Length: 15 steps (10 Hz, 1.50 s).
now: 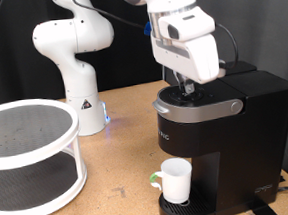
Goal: Make a cup of coffee with the keurig machine
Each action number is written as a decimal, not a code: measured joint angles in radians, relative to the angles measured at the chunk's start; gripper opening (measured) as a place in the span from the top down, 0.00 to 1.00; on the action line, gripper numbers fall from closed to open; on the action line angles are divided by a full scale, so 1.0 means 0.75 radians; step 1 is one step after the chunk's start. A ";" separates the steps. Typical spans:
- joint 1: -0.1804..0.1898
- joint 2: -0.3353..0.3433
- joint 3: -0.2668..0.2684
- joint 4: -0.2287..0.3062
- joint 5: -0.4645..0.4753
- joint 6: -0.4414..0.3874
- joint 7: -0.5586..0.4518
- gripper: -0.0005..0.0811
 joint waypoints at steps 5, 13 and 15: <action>0.000 0.015 0.006 -0.006 0.000 0.006 0.000 0.99; -0.001 0.088 0.006 0.122 -0.048 -0.247 0.053 0.99; -0.001 0.099 0.006 0.143 -0.058 -0.285 0.054 0.99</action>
